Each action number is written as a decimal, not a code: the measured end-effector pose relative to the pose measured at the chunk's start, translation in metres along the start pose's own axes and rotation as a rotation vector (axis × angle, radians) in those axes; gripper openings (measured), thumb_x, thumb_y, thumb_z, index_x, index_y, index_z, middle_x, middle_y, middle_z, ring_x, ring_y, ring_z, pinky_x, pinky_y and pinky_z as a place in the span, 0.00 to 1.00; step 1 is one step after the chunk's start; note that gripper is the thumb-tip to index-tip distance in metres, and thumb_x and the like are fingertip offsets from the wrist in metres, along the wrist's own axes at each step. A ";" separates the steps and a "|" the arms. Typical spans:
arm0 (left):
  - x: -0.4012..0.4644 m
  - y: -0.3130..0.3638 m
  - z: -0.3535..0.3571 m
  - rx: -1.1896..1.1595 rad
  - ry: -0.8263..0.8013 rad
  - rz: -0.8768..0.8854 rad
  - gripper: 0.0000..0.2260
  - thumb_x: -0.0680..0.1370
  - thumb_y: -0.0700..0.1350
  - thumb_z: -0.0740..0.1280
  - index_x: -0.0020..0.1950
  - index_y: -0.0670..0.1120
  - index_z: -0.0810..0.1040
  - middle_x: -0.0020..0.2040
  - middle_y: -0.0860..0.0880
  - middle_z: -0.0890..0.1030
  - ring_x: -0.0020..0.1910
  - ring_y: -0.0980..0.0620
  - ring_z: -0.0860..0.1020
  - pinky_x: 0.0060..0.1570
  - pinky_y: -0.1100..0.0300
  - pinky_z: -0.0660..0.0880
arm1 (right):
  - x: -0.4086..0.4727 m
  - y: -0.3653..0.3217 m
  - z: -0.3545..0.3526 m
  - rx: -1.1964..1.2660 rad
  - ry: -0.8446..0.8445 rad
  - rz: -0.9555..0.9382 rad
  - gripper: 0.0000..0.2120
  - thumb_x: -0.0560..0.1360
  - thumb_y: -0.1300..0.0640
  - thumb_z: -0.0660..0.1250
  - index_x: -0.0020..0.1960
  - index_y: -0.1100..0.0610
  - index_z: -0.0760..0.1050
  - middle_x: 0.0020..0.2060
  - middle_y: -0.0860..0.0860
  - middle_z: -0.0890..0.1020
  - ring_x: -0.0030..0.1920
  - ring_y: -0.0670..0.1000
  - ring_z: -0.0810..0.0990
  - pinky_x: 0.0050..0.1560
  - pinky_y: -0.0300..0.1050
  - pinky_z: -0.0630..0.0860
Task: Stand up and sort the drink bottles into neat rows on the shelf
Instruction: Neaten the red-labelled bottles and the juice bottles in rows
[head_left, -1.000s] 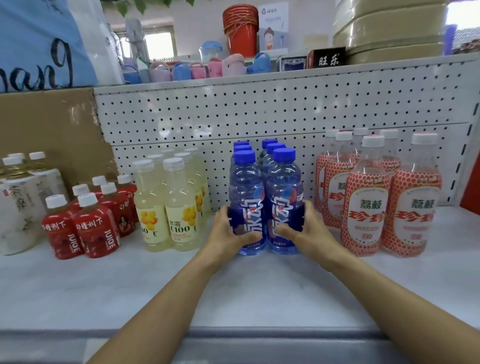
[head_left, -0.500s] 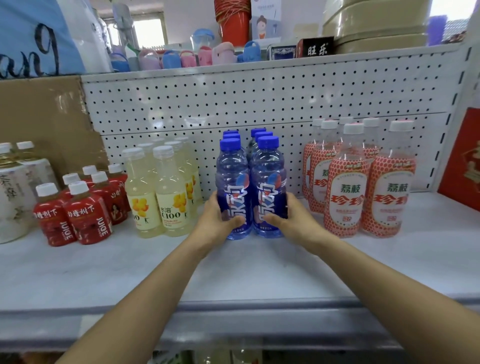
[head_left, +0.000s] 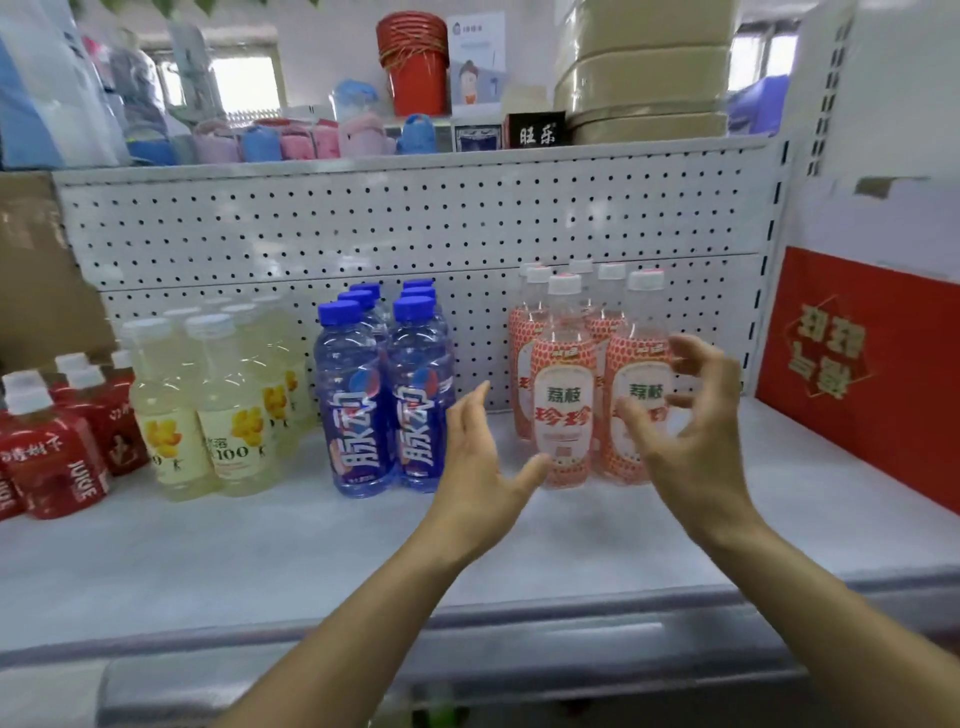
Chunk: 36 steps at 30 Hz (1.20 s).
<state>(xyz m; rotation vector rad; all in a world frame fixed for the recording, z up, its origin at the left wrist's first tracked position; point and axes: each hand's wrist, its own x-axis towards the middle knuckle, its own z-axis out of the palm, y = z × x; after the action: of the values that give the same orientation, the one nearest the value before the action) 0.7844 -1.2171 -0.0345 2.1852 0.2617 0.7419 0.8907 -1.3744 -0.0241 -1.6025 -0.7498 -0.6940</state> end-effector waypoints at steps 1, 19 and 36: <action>0.004 0.005 0.008 -0.018 -0.036 -0.047 0.42 0.76 0.50 0.72 0.80 0.51 0.46 0.79 0.53 0.50 0.78 0.53 0.54 0.75 0.54 0.57 | 0.004 0.012 -0.008 -0.011 -0.017 0.114 0.34 0.71 0.56 0.75 0.71 0.54 0.61 0.65 0.51 0.67 0.66 0.51 0.69 0.64 0.48 0.72; 0.087 -0.021 0.066 -0.306 -0.061 -0.176 0.30 0.74 0.41 0.75 0.67 0.46 0.59 0.64 0.46 0.68 0.61 0.52 0.75 0.40 0.69 0.78 | 0.038 0.069 0.021 0.172 -0.506 0.375 0.18 0.71 0.58 0.75 0.49 0.43 0.68 0.46 0.37 0.78 0.47 0.38 0.78 0.45 0.35 0.76; 0.090 -0.030 0.056 -0.511 -0.223 -0.216 0.32 0.70 0.42 0.77 0.68 0.55 0.63 0.59 0.53 0.80 0.56 0.56 0.80 0.54 0.56 0.79 | 0.049 0.094 0.023 0.376 -0.695 0.439 0.37 0.65 0.64 0.80 0.65 0.44 0.67 0.52 0.46 0.84 0.51 0.46 0.84 0.44 0.38 0.81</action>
<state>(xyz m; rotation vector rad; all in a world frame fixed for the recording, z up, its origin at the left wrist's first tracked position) 0.8919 -1.1955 -0.0473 1.7007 0.1665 0.3849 0.9954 -1.3578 -0.0467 -1.5730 -0.9085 0.3346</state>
